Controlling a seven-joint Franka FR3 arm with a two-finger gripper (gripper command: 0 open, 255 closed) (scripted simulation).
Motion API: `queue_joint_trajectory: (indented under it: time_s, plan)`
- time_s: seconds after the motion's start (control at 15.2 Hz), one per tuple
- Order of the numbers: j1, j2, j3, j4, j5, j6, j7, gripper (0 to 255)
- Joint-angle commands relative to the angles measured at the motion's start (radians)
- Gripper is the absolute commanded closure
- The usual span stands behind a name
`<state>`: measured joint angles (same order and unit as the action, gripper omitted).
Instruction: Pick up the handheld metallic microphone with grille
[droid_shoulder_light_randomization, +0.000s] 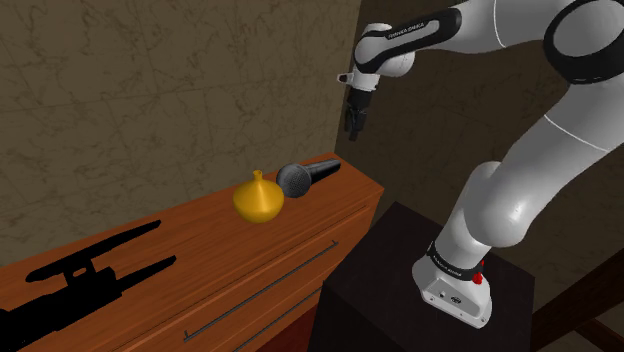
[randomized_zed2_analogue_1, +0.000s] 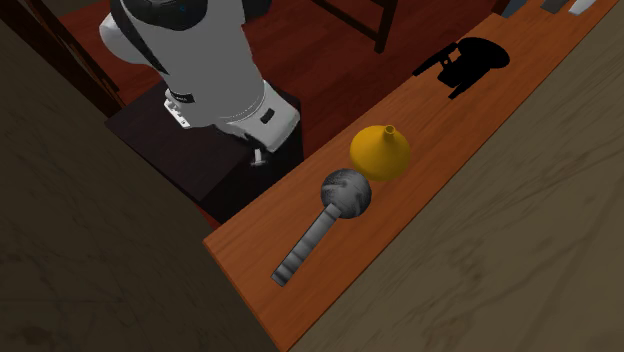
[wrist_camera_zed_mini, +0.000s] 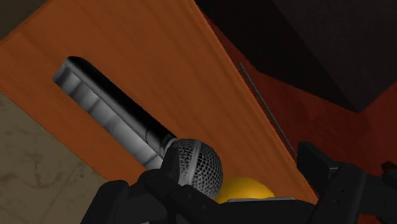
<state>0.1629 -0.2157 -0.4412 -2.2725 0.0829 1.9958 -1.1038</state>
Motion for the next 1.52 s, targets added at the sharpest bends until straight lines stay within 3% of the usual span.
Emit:
queue_joint_trajectory:
  time_s: [0.0,0.4,0.86,1.06,1.45]
  plan:
    - [0.013,0.094,-0.033,0.047,0.041,0.013,-0.131,0]
    - [0.001,0.394,-0.047,0.230,0.190,0.011,-0.472,0]
    - [-0.078,0.713,0.038,0.499,0.285,-0.039,-0.759,0]
    - [-0.105,0.822,0.075,0.611,0.294,-0.063,-0.835,0]
    - [-0.113,0.871,0.088,0.604,0.314,-0.011,-0.851,0]
